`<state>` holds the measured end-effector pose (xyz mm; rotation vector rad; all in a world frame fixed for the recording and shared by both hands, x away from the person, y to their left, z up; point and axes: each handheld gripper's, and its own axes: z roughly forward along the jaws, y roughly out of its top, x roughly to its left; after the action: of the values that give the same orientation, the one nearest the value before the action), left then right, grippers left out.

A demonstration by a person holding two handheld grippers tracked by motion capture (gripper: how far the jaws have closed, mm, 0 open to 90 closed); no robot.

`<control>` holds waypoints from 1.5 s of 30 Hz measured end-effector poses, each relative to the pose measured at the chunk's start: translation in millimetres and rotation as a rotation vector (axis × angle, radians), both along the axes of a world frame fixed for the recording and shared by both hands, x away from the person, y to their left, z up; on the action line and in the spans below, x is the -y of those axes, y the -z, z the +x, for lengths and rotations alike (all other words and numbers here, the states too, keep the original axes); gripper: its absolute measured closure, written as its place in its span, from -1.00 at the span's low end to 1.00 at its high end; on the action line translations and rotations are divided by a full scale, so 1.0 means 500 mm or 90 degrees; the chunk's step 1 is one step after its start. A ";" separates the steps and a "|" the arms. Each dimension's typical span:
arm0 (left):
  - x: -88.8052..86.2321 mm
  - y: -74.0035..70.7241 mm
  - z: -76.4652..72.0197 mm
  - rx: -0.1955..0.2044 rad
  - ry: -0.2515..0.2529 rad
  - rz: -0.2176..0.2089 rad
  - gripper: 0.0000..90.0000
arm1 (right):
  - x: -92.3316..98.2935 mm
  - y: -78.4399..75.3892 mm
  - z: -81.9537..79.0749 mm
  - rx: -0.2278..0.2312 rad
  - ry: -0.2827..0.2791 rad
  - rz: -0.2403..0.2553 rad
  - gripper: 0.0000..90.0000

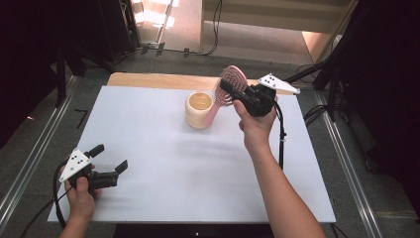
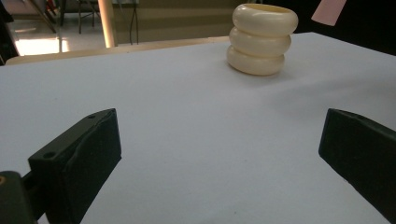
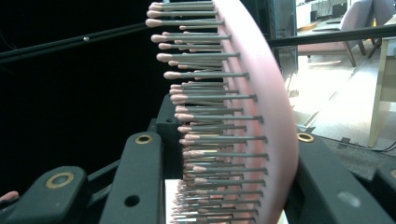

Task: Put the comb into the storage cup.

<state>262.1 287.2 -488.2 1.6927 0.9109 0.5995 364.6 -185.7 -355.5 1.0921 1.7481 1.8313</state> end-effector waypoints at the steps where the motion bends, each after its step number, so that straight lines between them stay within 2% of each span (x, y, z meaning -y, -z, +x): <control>1: 0.000 0.000 0.000 0.000 -0.001 -0.001 -1.00 | -0.001 -0.001 0.001 0.000 0.000 0.001 0.36; 45: -0.002 -0.001 -0.002 0.004 0.002 -0.004 -1.00 | -0.006 -0.027 0.047 0.008 0.013 -0.004 0.36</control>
<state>261.0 288.3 -487.7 1.6850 0.9036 0.5987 388.3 -182.7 -342.1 1.0887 1.7282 1.8151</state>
